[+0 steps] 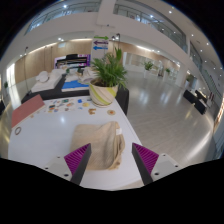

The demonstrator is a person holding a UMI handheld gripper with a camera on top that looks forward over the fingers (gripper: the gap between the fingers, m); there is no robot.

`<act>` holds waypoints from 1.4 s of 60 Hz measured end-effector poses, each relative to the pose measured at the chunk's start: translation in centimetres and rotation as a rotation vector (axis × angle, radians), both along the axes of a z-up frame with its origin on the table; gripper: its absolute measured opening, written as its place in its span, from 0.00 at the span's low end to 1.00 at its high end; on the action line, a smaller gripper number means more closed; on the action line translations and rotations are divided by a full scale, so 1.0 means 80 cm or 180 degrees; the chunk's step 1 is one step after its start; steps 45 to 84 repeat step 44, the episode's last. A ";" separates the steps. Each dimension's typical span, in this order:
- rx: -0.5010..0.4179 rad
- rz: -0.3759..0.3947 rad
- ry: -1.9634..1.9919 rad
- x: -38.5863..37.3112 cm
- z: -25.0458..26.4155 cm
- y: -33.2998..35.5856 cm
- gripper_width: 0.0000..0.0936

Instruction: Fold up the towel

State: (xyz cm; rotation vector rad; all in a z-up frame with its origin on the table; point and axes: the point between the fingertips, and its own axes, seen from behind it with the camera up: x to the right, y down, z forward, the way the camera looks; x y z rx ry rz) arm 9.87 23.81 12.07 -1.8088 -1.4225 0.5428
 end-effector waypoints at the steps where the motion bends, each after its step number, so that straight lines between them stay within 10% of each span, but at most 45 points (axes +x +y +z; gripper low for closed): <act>1: -0.0007 0.0015 -0.0007 0.010 0.009 -0.007 0.91; 24: 0.0039 0.0095 -0.0129 0.216 0.138 -0.158 0.91; 84: -0.0034 0.0135 -0.0083 0.223 0.147 -0.223 0.91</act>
